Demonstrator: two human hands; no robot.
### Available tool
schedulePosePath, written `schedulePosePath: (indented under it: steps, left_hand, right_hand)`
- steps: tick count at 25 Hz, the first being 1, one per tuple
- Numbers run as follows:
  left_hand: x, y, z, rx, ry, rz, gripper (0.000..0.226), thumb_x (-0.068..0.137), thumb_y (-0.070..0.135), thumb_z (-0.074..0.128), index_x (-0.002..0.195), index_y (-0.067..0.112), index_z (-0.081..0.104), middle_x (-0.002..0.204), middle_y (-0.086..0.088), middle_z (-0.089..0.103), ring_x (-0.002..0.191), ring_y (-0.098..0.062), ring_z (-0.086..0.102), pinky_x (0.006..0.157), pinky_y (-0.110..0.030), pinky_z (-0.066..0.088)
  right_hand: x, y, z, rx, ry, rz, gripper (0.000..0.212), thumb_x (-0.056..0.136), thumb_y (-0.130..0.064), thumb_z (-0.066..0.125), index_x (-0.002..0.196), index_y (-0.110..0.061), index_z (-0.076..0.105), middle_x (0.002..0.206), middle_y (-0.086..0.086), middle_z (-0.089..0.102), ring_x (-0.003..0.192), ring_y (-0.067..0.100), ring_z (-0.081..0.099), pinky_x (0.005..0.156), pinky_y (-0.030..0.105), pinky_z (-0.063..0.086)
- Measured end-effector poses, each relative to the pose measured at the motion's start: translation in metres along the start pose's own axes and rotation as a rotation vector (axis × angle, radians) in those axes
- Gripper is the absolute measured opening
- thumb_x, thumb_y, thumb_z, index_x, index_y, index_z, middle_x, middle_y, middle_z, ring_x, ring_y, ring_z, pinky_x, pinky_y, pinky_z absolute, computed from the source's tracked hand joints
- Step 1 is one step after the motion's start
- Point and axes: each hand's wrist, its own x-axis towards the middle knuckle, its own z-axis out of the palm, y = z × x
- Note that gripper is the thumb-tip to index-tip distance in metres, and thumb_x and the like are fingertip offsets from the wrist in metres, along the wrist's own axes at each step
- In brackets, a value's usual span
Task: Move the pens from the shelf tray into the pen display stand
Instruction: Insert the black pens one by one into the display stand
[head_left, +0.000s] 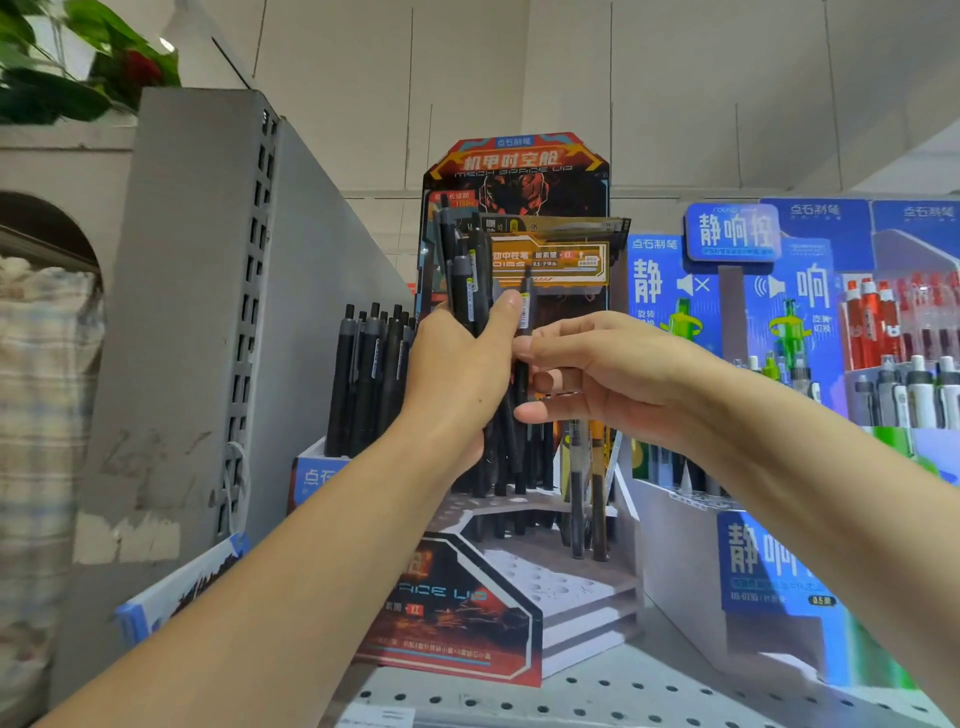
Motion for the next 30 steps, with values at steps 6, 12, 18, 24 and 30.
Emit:
schedulePosePath:
  steps: [6, 12, 18, 24, 30]
  left_hand:
    - [-0.004, -0.005, -0.007, -0.022, -0.033, 0.035, 0.038, 0.098, 0.034, 0.062, 0.124, 0.007, 0.057, 0.075, -0.003, 0.063, 0.059, -0.013, 0.061, 0.071, -0.047, 0.064]
    - [-0.01, -0.005, -0.013, 0.034, -0.057, 0.122, 0.028, 0.098, 0.032, 0.062, 0.12, 0.014, 0.061, 0.077, -0.003, 0.068, 0.064, -0.014, 0.064, 0.071, -0.046, 0.064]
    - [-0.012, -0.007, -0.016, 0.068, -0.052, 0.179, 0.018, 0.098, 0.032, 0.062, 0.099, 0.015, 0.065, 0.072, -0.002, 0.073, 0.064, -0.017, 0.071, 0.068, -0.044, 0.064]
    - [-0.013, -0.016, -0.017, 0.102, -0.055, 0.181, 0.022, 0.099, 0.032, 0.061, 0.093, 0.013, 0.07, 0.072, 0.003, 0.075, 0.063, -0.012, 0.072, 0.063, -0.037, 0.064]
    - [-0.014, -0.021, -0.017, 0.123, -0.045, 0.206, 0.02, 0.099, 0.034, 0.061, 0.092, 0.018, 0.071, 0.072, 0.004, 0.075, 0.064, -0.009, 0.072, 0.06, -0.026, 0.062]
  right_hand:
    - [0.012, -0.017, -0.016, -0.306, 0.29, -0.205, 0.025, 0.087, 0.0, 0.072, 0.103, -0.008, 0.054, 0.075, 0.011, 0.07, 0.06, 0.019, 0.071, 0.058, 0.035, 0.061]
    - [0.038, -0.015, -0.032, -0.608, 0.299, -0.037, 0.016, 0.093, -0.01, 0.069, 0.087, -0.002, 0.057, 0.066, 0.017, 0.072, 0.057, 0.026, 0.073, 0.046, 0.031, 0.059]
    - [0.05, -0.003, -0.036, -0.791, 0.205, 0.087, 0.02, 0.089, 0.0, 0.071, 0.097, -0.002, 0.052, 0.084, 0.027, 0.074, 0.077, 0.035, 0.076, 0.072, 0.043, 0.064]
    - [0.054, -0.003, -0.025, -0.852, 0.118, 0.167, 0.018, 0.101, -0.014, 0.059, 0.104, 0.004, 0.058, 0.082, 0.022, 0.076, 0.076, 0.029, 0.077, 0.049, 0.024, 0.054]
    - [0.055, 0.002, -0.021, -0.896, 0.076, 0.213, 0.025, 0.104, -0.017, 0.051, 0.106, 0.007, 0.058, 0.083, 0.023, 0.075, 0.068, 0.026, 0.074, 0.049, 0.023, 0.045]
